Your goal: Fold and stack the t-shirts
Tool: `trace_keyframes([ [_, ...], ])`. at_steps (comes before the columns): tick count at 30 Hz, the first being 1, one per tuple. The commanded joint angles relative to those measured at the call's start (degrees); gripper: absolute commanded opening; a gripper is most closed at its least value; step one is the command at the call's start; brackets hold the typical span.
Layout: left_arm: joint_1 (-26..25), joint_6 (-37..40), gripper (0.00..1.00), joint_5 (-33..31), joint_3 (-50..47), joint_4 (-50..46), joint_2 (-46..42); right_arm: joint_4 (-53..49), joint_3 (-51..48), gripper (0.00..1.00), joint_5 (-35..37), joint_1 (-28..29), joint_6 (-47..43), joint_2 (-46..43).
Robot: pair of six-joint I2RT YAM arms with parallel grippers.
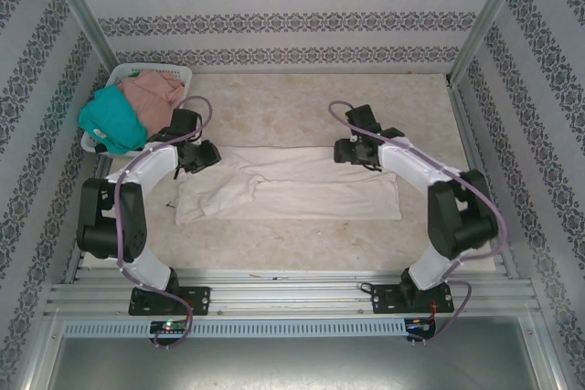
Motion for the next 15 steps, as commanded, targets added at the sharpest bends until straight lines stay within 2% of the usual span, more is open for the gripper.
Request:
trace_keyframes([
  [1, -1.06, -2.09, 0.28, 1.79, 0.89, 2.36, 7.62, -0.87, 2.97, 0.64, 1.06, -0.33, -1.72, 6.17],
  [5, -1.85, -2.87, 0.26, 3.67, 4.80, 4.36, 14.29, -2.31, 5.26, 0.64, 2.23, 0.36, -0.81, 10.42],
  [9, -2.69, -2.64, 0.24, 3.55, 11.38, 3.70, 21.31, -3.22, 2.94, 0.64, 2.46, 0.27, 1.72, 10.11],
  [15, -5.12, -1.26, 0.22, 3.74, 29.31, -1.44, 34.33, -5.59, -5.00, 0.63, 1.74, 0.80, 7.86, 5.25],
])
